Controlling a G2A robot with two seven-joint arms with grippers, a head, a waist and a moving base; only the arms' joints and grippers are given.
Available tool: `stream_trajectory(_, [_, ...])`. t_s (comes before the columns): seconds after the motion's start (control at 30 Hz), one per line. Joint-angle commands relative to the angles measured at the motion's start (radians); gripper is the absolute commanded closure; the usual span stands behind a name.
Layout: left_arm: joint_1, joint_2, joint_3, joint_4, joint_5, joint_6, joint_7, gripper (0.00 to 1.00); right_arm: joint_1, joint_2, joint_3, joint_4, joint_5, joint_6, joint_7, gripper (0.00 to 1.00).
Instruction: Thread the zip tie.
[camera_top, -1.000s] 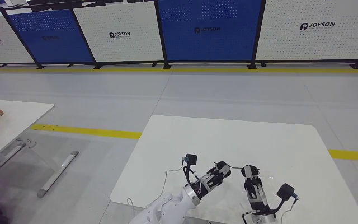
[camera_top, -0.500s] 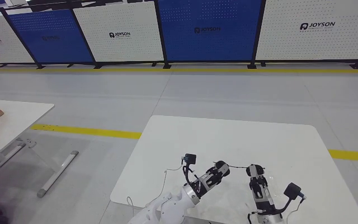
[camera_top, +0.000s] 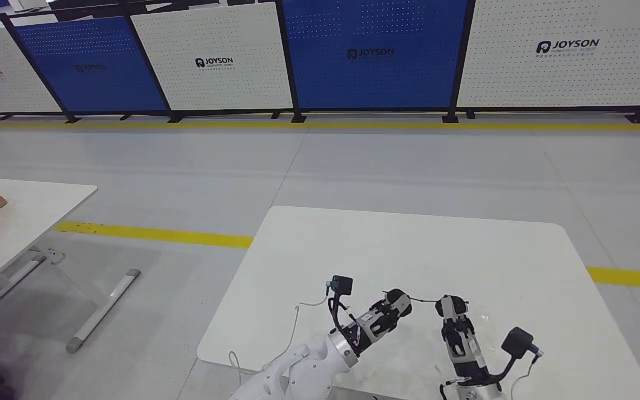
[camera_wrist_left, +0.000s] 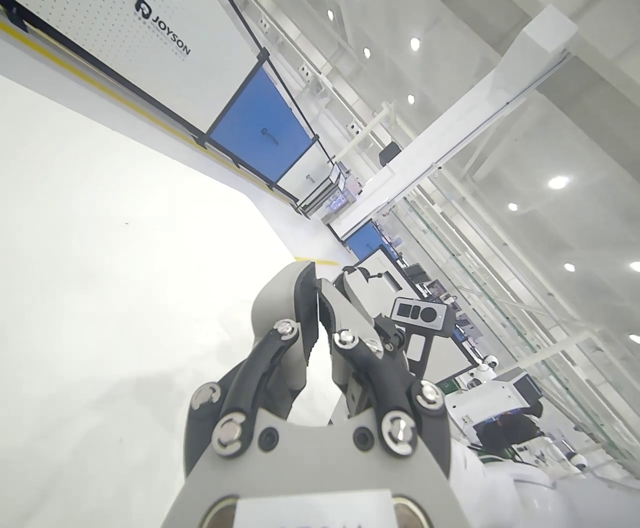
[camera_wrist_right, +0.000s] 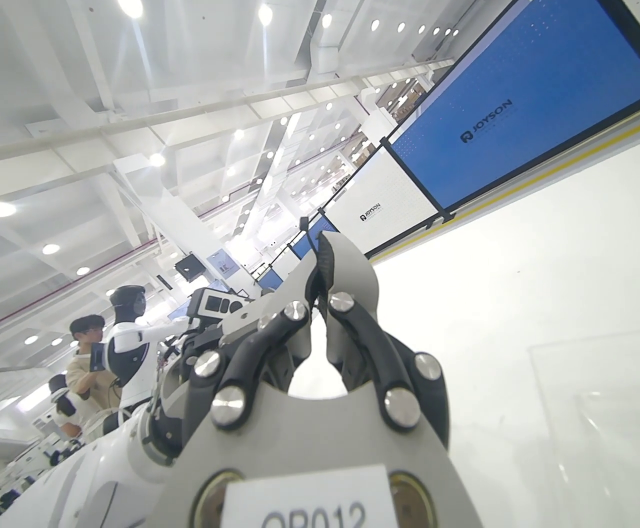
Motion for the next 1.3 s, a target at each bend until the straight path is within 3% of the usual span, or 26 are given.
stream_trajectory(0.0, [0.001,0.0,0.0,-0.001,-0.001,0.0,0.0,1.0,0.001,0.0,0.0,0.002,0.002,0.0,0.003,1.0])
stream_trajectory(0.03, [0.001,0.0,-0.001,-0.001,-0.001,0.0,0.001,1.0,0.002,-0.001,0.0,0.004,0.003,0.0,0.003,0.87])
stream_trajectory(0.13, [0.001,0.0,-0.001,0.001,0.001,0.0,0.003,1.0,0.002,-0.001,0.002,0.009,-0.012,0.0,-0.008,0.76])
stream_trajectory(0.4, [0.0,-0.002,0.0,0.013,0.011,0.0,0.016,1.0,0.001,-0.003,0.001,0.014,-0.025,0.0,-0.021,0.8])
stream_trajectory(0.63, [-0.005,-0.005,0.001,0.025,0.018,0.0,0.024,1.0,-0.008,0.001,0.0,0.023,-0.077,0.0,-0.029,0.73])
stream_trajectory(1.03, [-0.009,-0.008,0.001,0.028,0.017,0.0,0.019,1.0,-0.009,0.0,0.0,0.042,-0.122,0.0,-0.039,0.88])
stream_trajectory(1.1, [-0.007,-0.007,0.0,0.026,0.019,0.0,0.018,1.0,-0.009,-0.001,0.0,0.042,-0.122,0.0,-0.04,1.0])
stream_trajectory(1.27, [-0.005,-0.006,0.0,0.019,0.033,0.0,0.012,1.0,-0.008,-0.005,0.0,0.041,-0.119,0.0,-0.043,1.0])
